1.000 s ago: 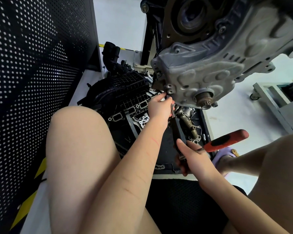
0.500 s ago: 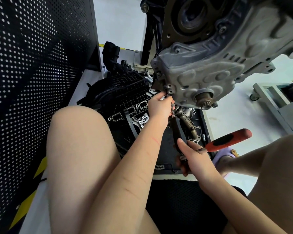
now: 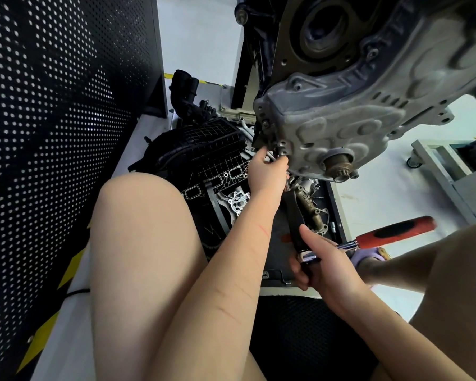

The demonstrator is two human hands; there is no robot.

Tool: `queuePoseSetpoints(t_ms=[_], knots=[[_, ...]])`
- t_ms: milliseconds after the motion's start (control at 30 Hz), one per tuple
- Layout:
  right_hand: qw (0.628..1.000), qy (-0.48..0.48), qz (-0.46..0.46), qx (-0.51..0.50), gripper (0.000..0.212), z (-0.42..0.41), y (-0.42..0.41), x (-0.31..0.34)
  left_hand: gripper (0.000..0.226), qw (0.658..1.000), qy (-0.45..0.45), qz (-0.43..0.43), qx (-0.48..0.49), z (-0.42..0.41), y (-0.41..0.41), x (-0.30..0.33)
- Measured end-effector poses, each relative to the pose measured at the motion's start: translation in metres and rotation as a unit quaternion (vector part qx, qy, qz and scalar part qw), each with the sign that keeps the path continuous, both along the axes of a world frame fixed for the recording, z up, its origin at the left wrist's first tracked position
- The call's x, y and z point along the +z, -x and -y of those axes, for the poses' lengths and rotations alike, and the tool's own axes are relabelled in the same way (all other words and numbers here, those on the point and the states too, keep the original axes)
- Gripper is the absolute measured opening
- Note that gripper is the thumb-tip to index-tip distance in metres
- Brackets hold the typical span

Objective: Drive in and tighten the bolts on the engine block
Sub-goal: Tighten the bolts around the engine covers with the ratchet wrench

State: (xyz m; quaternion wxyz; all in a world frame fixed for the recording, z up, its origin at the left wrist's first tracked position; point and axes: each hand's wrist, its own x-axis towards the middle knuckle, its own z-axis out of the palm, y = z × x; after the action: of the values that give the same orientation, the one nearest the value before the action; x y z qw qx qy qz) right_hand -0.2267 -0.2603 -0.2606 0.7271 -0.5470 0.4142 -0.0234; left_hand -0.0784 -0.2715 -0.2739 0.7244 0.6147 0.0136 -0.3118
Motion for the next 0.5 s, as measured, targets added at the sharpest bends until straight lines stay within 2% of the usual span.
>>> queuePoseSetpoints(t_ms=[233, 500], knots=[[0.998, 0.052, -0.032, 0.002, 0.033, -0.0020, -0.0023, 0.0026, 0.013, 0.994, -0.060, 0.076, -0.046, 0.0010, -0.0042, -0.0024], [0.995, 0.083, -0.057, 0.001, 0.042, -0.0042, -0.0032, 0.0050, 0.017, 0.979, -0.125, 0.150, -0.061, 0.0010, 0.0047, 0.0041]])
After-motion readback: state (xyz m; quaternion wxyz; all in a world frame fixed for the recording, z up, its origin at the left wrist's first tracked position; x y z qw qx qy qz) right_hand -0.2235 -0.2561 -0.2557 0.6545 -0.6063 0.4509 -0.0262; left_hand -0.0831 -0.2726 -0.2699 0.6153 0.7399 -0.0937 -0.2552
